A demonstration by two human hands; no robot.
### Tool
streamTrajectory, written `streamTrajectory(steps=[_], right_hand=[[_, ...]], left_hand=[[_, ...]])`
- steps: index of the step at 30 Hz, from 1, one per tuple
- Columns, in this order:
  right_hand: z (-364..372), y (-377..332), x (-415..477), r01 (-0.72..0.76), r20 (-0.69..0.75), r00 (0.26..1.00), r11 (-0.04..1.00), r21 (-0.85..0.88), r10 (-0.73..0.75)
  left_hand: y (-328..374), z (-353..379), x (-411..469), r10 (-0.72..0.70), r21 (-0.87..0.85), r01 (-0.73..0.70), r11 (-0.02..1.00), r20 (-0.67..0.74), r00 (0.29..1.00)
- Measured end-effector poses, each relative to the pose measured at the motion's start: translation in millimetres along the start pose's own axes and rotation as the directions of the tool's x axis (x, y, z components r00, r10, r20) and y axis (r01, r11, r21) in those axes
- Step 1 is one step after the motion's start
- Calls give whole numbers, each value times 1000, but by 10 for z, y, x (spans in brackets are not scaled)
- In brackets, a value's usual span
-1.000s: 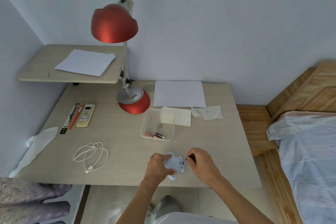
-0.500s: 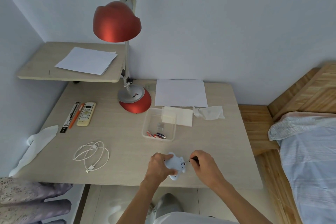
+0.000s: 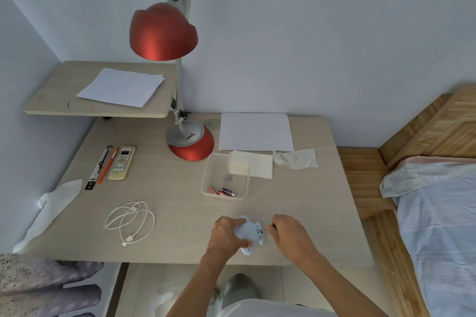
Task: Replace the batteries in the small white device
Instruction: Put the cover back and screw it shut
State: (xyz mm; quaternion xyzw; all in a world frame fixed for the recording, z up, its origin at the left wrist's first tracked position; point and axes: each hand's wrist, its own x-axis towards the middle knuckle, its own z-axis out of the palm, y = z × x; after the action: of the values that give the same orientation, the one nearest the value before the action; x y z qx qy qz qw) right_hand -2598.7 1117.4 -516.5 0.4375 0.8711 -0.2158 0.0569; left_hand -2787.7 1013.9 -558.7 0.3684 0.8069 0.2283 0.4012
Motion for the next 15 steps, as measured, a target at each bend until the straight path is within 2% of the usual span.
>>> streamTrajectory(steps=[8, 15], right_hand=[[-33, -19, 30, 44, 6, 999, 990, 135, -46], [-54, 0, 61, -7, 50, 999, 998, -58, 10]], left_hand=[[-21, 25, 13, 0, -9, 0, 1000, -9, 1000], [3, 24, -18, 16, 6, -16, 1000, -24, 1000]])
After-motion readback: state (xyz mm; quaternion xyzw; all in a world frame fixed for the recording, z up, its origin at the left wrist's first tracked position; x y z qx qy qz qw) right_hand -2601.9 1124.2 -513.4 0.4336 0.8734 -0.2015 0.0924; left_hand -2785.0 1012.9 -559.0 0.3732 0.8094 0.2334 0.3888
